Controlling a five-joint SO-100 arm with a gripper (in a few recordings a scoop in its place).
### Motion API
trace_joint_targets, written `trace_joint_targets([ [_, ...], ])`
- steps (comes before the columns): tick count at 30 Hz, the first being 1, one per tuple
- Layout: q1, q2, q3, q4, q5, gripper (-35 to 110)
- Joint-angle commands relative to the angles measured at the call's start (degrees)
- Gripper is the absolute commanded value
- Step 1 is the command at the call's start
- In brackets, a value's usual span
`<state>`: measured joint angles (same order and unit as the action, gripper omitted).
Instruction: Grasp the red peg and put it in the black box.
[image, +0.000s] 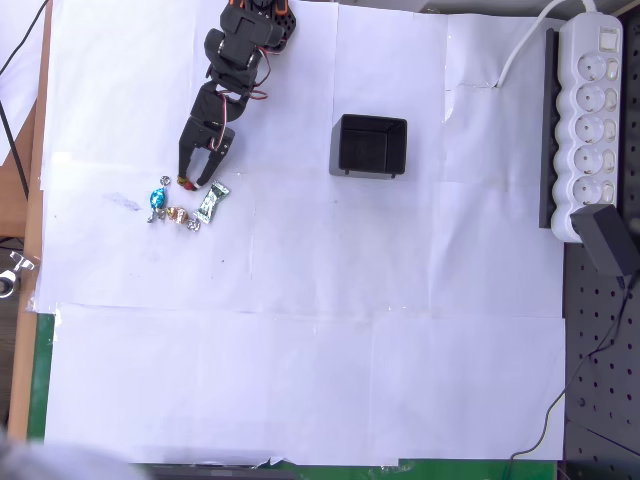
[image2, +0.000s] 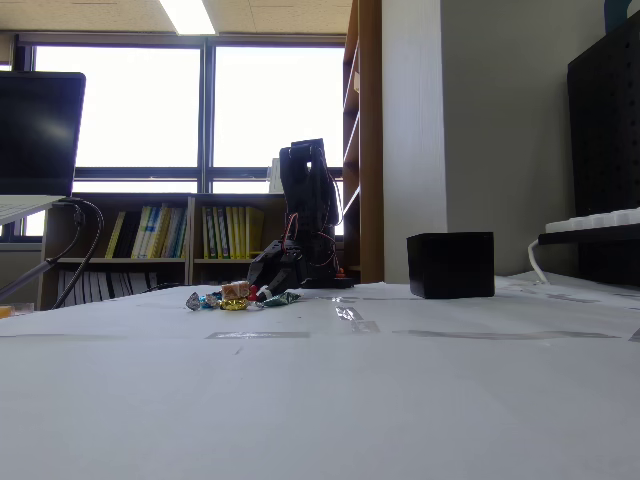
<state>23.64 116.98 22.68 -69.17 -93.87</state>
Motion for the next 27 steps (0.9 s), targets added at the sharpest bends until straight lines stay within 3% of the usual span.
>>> trace_joint_targets([
  [1,0.2,0.4,1.7,-0.4,-1.0,2],
  [20,0.2,-0.2,1.9,0.5,-1.6,0],
  [24,1.1,-4.7,1.7,6.9,-1.4,0],
  [27,1.6,-12.8,1.7,18.7,-0.2,0],
])
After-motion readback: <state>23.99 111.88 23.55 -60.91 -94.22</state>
